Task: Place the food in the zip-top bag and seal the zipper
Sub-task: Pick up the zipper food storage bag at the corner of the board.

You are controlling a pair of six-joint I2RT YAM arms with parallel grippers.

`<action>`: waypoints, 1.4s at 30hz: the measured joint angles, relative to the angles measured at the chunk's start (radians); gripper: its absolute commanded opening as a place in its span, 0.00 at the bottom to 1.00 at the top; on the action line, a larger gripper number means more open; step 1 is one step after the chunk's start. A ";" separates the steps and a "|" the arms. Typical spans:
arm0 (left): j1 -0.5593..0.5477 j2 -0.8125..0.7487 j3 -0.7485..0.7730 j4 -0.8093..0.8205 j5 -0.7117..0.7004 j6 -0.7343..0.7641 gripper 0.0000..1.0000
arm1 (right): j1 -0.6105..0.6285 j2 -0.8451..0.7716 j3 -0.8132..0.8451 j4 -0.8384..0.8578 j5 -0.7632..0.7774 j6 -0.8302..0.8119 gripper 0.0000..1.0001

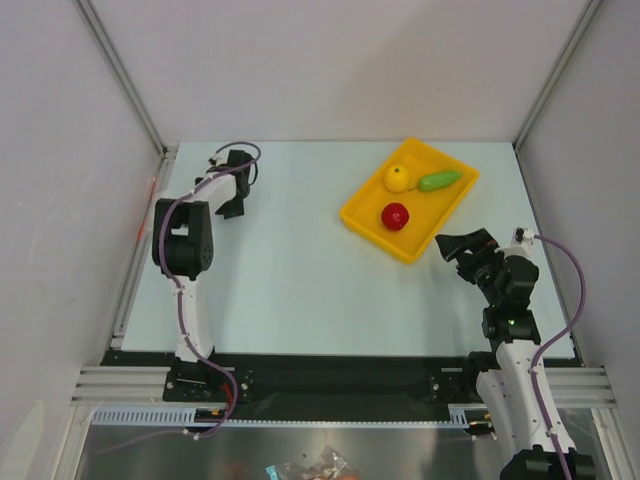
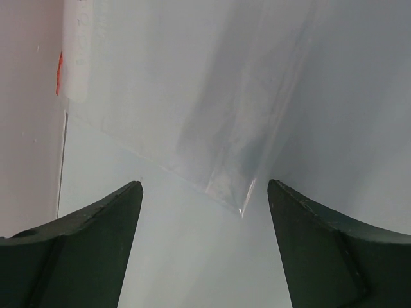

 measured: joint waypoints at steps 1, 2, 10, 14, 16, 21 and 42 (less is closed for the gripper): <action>0.004 0.008 0.009 -0.003 0.000 0.000 0.81 | 0.000 -0.003 0.000 0.000 -0.001 0.000 1.00; 0.008 0.018 0.022 -0.007 -0.003 0.000 0.77 | 0.000 -0.007 0.000 0.000 -0.002 0.000 1.00; 0.019 0.103 0.137 -0.049 0.023 0.012 0.47 | 0.000 -0.035 0.000 0.000 -0.002 0.000 1.00; 0.028 0.125 0.185 -0.092 0.047 0.015 0.47 | 0.000 -0.044 0.000 -0.003 -0.002 0.000 1.00; 0.037 0.136 0.211 -0.111 0.069 0.016 0.47 | 0.000 -0.052 0.000 -0.004 -0.002 0.000 1.00; 0.071 0.138 0.237 -0.135 0.153 0.016 0.48 | 0.000 -0.065 0.000 -0.004 -0.002 0.000 1.00; 0.216 0.311 0.605 -0.377 0.600 0.190 0.43 | 0.000 -0.099 0.000 -0.029 0.014 -0.013 1.00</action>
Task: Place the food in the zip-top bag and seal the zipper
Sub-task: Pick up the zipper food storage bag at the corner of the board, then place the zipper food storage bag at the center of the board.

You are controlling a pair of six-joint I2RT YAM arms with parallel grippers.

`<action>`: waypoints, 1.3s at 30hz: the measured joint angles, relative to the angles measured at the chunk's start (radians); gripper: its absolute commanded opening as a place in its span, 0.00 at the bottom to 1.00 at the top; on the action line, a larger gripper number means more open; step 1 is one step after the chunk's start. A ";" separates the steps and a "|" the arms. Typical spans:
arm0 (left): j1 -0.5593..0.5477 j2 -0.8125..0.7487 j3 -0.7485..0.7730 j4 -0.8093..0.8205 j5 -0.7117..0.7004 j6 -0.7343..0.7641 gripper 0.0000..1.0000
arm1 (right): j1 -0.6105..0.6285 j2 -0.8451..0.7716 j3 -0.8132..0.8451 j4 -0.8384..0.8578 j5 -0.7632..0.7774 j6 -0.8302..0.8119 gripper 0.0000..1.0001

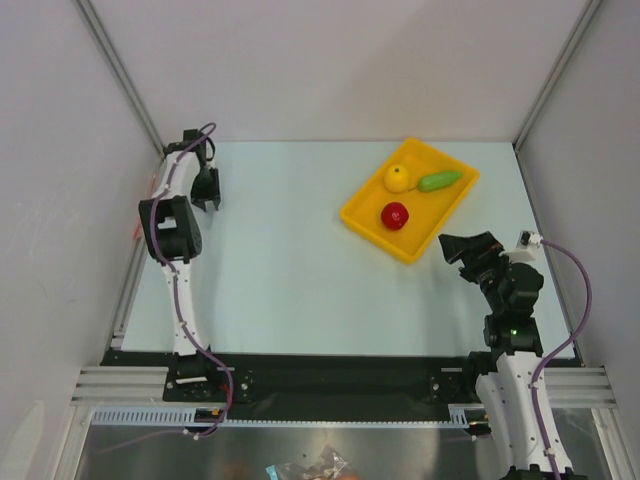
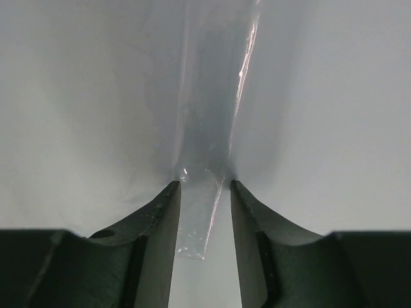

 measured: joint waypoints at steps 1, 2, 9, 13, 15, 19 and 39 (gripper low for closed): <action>0.011 0.000 0.002 -0.006 0.022 0.002 0.42 | 0.000 -0.004 0.000 -0.001 0.001 -0.001 1.00; 0.021 0.003 0.008 -0.017 0.042 0.006 0.41 | 0.000 -0.007 0.000 -0.002 0.003 -0.003 1.00; 0.058 0.018 0.037 -0.055 0.138 0.034 0.00 | 0.000 -0.021 0.000 -0.003 0.017 -0.013 1.00; 0.066 0.018 0.037 -0.055 0.177 0.046 0.00 | 0.000 -0.024 0.000 -0.003 0.019 -0.018 1.00; 0.068 0.018 0.037 -0.056 0.193 0.053 0.00 | 0.000 -0.024 0.000 -0.003 0.021 -0.018 1.00; 0.069 0.013 0.025 -0.055 0.247 0.053 0.01 | 0.000 -0.024 0.000 -0.003 0.022 -0.018 1.00; -0.348 -0.906 -1.197 0.769 0.538 -0.468 0.00 | 0.000 -0.018 0.000 -0.012 0.013 -0.047 1.00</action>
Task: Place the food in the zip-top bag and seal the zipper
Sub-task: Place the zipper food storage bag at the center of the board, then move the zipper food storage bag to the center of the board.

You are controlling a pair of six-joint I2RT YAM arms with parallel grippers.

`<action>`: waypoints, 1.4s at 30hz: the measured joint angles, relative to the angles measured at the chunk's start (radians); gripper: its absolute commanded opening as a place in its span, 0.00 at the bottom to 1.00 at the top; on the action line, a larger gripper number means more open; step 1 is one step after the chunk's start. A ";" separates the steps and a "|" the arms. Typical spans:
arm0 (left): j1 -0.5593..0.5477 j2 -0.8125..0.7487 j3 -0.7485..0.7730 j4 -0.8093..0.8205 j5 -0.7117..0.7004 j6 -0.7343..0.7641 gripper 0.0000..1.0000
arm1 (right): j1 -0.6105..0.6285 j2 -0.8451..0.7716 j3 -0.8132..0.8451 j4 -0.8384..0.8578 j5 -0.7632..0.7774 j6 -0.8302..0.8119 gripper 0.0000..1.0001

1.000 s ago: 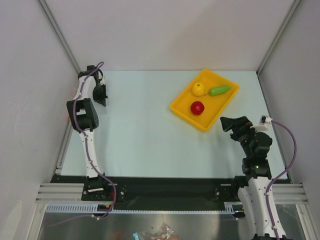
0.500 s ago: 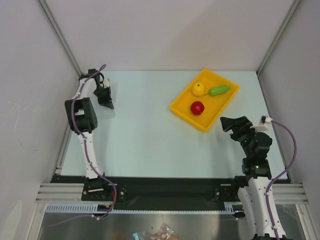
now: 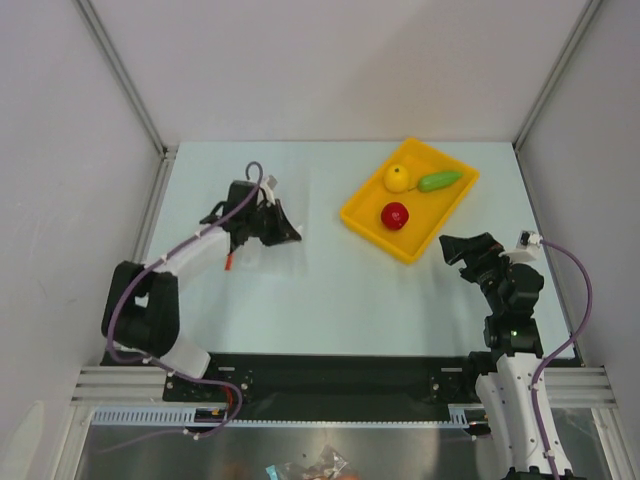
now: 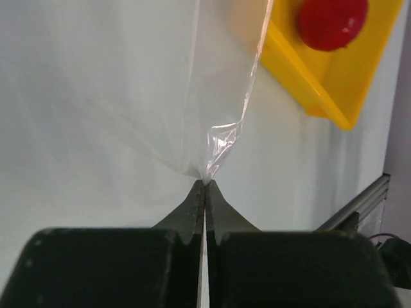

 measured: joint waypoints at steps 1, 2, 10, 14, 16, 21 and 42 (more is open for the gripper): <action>-0.037 -0.039 -0.055 0.038 -0.012 -0.031 0.00 | 0.000 0.000 0.000 0.000 0.000 -0.003 1.00; -0.079 -0.080 -0.114 0.084 -0.023 -0.063 0.00 | 0.000 0.000 0.000 0.000 0.000 -0.006 1.00; -0.414 -0.245 -0.303 0.246 -0.230 -0.165 0.00 | 0.000 0.005 0.000 0.005 -0.016 -0.031 1.00; -0.546 -0.252 -0.303 0.319 -0.274 -0.167 0.41 | 0.002 0.037 0.000 0.032 -0.040 -0.042 1.00; -0.577 -0.233 -0.302 0.337 -0.277 -0.157 0.59 | 0.003 0.063 0.000 0.040 -0.051 -0.048 1.00; -0.628 -0.215 -0.301 0.301 -0.326 -0.116 0.89 | 0.013 0.092 0.000 0.041 -0.069 -0.066 1.00; -0.549 -0.769 -0.548 0.224 -0.729 -0.027 0.94 | 0.585 0.607 0.106 0.168 0.189 -0.161 0.86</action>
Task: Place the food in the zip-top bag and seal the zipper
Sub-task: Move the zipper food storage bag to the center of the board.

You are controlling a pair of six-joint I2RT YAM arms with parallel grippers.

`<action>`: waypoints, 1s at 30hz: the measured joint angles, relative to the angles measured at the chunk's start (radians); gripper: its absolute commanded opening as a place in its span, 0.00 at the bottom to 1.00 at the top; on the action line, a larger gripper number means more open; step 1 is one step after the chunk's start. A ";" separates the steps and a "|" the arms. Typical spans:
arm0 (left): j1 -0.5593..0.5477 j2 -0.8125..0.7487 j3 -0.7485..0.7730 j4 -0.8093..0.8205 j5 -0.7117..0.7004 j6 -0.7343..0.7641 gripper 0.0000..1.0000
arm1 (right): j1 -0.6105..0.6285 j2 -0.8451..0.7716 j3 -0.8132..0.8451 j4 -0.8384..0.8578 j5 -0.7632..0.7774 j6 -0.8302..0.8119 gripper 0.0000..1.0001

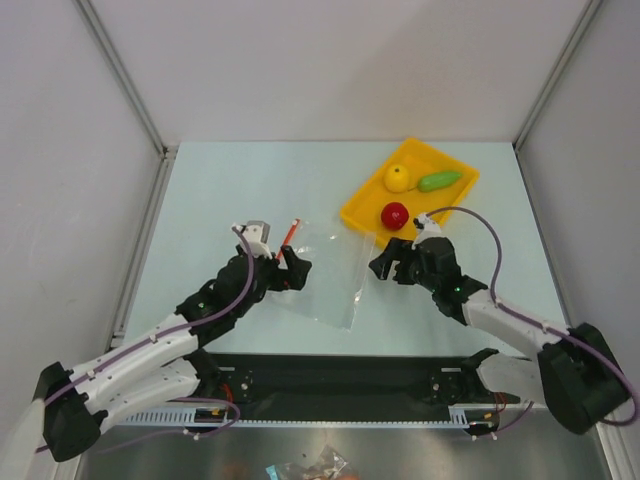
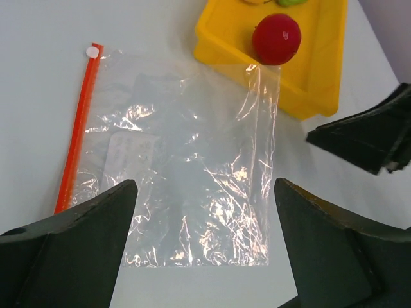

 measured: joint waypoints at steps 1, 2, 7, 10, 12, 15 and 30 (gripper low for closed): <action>0.000 -0.010 0.000 0.002 -0.008 0.000 0.94 | 0.006 0.057 0.016 0.007 0.007 0.003 0.86; 0.000 -0.024 -0.002 0.006 -0.014 -0.001 0.94 | 0.011 0.108 0.031 0.016 0.014 0.008 0.86; 0.001 -0.118 -0.030 0.026 -0.054 -0.002 0.94 | 0.028 0.267 0.082 0.054 0.026 0.025 0.84; 0.001 -0.153 -0.042 0.027 -0.080 -0.002 0.94 | 0.038 0.353 0.124 0.081 0.022 0.036 0.81; 0.001 -0.174 -0.056 0.028 -0.092 -0.002 0.94 | 0.045 0.411 0.154 0.101 0.007 0.040 0.71; 0.001 -0.176 -0.065 0.027 -0.098 -0.002 0.94 | 0.050 0.470 0.189 0.115 -0.025 0.037 0.47; 0.029 0.021 -0.065 0.042 -0.123 -0.001 0.94 | -0.022 0.237 0.240 -0.104 -0.035 -0.113 0.02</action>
